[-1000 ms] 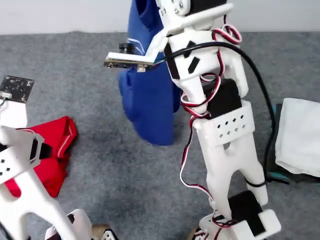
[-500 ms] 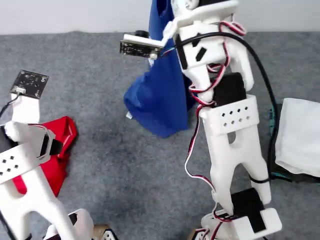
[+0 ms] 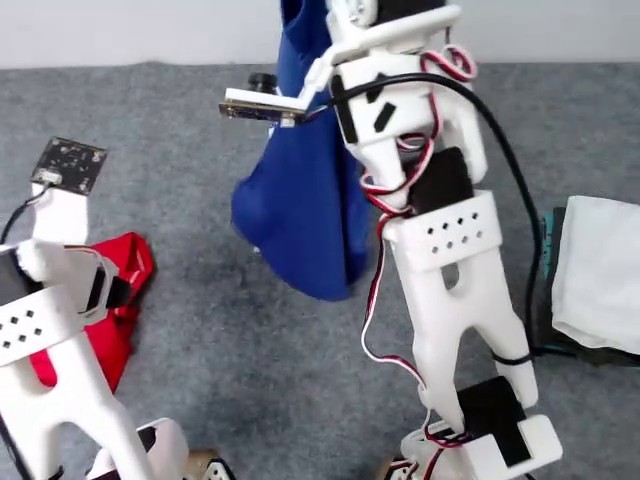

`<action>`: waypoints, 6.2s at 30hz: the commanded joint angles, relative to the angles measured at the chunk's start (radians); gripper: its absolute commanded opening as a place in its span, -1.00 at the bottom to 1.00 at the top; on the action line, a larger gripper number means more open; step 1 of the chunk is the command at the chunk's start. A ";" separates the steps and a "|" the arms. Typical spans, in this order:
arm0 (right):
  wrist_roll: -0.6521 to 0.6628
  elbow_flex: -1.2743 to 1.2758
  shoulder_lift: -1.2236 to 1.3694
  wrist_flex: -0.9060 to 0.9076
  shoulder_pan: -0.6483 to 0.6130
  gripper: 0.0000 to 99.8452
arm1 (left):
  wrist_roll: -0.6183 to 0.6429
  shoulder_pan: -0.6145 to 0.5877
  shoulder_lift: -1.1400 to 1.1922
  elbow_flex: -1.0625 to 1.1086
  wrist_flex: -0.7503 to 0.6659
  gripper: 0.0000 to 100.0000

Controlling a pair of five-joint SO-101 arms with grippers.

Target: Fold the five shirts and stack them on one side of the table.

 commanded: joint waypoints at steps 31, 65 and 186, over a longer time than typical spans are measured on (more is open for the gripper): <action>-0.100 1.154 -1.067 0.771 0.427 -0.98 | 0.126 0.350 0.318 -0.122 -0.133 -0.54; -0.164 1.419 -1.303 0.763 0.458 -0.98 | 0.077 0.520 1.465 -1.233 0.025 -0.64; -0.508 0.460 -0.552 0.858 0.444 -0.98 | -0.345 0.307 -0.002 -0.171 -0.411 -0.97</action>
